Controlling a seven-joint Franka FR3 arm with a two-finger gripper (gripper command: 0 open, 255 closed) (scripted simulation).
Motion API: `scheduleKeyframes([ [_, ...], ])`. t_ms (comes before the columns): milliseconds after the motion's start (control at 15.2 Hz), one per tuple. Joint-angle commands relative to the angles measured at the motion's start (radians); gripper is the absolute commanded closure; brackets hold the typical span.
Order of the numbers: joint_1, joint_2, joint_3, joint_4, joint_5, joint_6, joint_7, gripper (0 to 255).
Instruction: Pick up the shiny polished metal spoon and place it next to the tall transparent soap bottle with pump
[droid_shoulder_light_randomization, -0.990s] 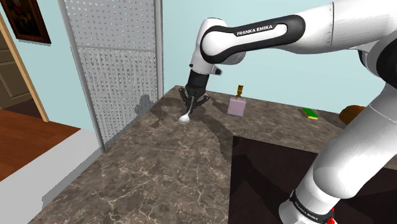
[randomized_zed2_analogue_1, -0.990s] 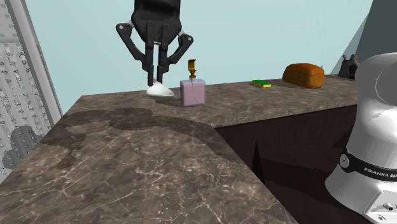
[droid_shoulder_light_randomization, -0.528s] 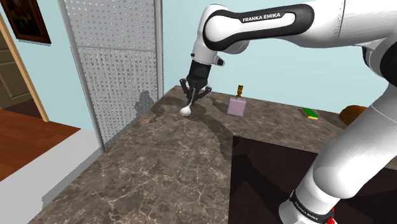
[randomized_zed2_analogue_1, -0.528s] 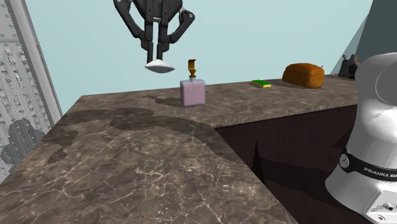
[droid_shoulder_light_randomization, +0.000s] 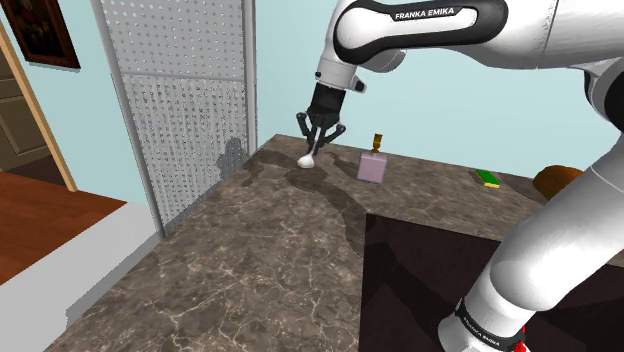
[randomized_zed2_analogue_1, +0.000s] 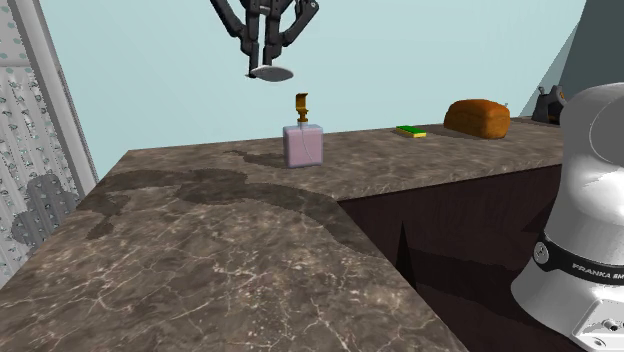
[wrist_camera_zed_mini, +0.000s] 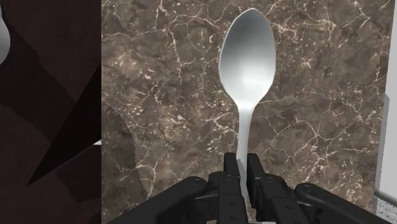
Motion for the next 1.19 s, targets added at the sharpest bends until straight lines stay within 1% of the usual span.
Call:
scheduleKeyframes([
  [0,-0.017,-0.025,-0.03,-0.024,0.001,-0.011,-0.048,255],
  [528,-0.092,-0.081,-0.159,-0.075,-0.02,-0.06,-0.24,255],
  [858,-0.14,-0.082,-0.241,-0.07,-0.043,-0.09,-0.358,255],
  [1122,-0.178,-0.064,-0.306,-0.046,-0.063,-0.115,-0.452,255],
])
